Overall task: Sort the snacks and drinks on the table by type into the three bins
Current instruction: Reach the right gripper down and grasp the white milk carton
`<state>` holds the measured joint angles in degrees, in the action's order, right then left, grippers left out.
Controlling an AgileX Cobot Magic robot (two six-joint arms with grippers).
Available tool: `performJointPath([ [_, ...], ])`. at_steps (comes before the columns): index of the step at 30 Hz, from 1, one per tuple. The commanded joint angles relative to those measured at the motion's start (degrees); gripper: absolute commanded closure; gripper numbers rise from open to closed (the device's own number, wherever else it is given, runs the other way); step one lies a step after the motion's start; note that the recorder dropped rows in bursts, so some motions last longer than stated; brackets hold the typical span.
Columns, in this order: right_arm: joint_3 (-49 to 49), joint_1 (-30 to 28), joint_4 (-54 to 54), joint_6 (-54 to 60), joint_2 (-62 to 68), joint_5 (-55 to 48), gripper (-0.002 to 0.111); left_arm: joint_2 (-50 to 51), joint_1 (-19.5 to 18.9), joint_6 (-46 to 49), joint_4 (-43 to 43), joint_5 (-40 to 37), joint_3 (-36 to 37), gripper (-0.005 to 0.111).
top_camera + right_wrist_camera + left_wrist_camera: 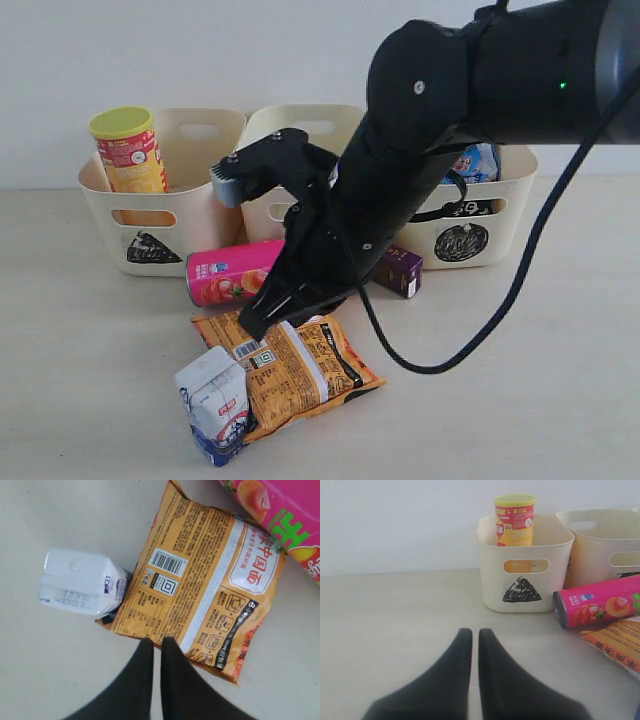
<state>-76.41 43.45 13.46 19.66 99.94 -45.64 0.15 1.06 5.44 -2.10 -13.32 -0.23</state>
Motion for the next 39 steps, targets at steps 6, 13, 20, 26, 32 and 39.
performJointPath([
  [6,-0.96,4.06,-2.88,-7.99,-0.49,-1.06,0.061,-0.15,0.17,0.19,-0.18,0.19,0.23,0.103],
  [13,-5.96,7.20,-0.13,-8.66,1.51,-1.92,0.024,-0.15,0.17,0.19,-0.18,0.19,0.23,0.103],
  [20,-7.69,9.22,-1.90,-12.59,7.19,-3.25,0.024,-0.15,0.17,0.19,-0.18,0.19,0.23,0.103],
  [26,-7.69,9.22,-3.17,-14.89,10.24,0.38,0.024,-0.15,0.17,0.19,-0.18,0.19,0.23,0.103],
  [32,-7.69,9.22,-2.60,-15.25,12.29,2.20,0.024,-0.15,0.17,0.19,-0.18,0.19,0.23,0.103],
  [39,-7.69,9.22,-1.21,-15.25,14.56,7.65,0.025,-0.15,0.17,0.19,-0.18,0.19,0.23,0.103],
])
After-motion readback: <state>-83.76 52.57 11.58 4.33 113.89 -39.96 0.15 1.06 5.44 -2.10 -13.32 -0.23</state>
